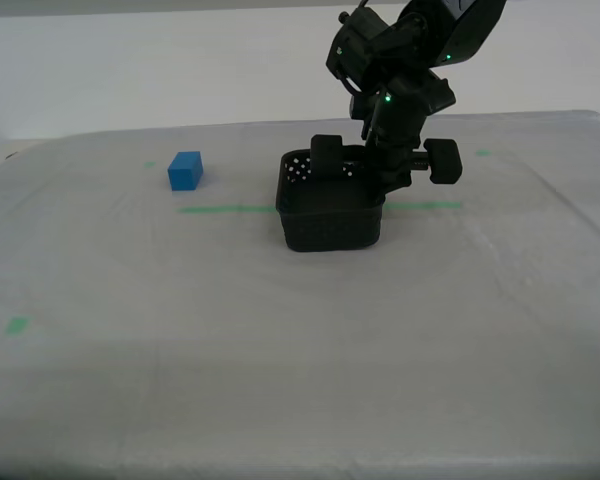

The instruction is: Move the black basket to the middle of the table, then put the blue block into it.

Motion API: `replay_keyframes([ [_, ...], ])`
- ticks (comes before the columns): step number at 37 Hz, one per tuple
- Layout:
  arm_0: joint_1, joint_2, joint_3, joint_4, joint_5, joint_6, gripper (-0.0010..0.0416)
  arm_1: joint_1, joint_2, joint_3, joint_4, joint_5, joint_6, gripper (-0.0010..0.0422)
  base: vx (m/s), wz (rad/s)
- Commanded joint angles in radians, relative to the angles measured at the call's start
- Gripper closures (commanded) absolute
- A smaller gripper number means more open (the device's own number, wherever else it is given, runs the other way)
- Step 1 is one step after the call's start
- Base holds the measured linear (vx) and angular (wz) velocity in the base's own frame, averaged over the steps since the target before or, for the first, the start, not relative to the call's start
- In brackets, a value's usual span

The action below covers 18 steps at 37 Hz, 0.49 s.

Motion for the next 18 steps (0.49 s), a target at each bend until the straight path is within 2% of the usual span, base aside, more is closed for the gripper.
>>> replay_keyframes([
  [1,0.000,-0.001,0.001,0.012,0.006,-0.016,0.0406,0.000,0.000,0.001,0.005,-0.001,0.003,0.0412,0.000,0.000],
  [13,-0.005,-0.001,0.001,-0.018,0.022,-0.013,0.0401,0.000,0.000,0.001,0.005,-0.001,0.003,0.0412,0.000,0.000],
  [18,-0.008,-0.001,0.001,-0.029,0.022,-0.013,0.0382,0.000,0.000,0.001,0.005,-0.001,0.003,0.0412,0.000,0.000],
])
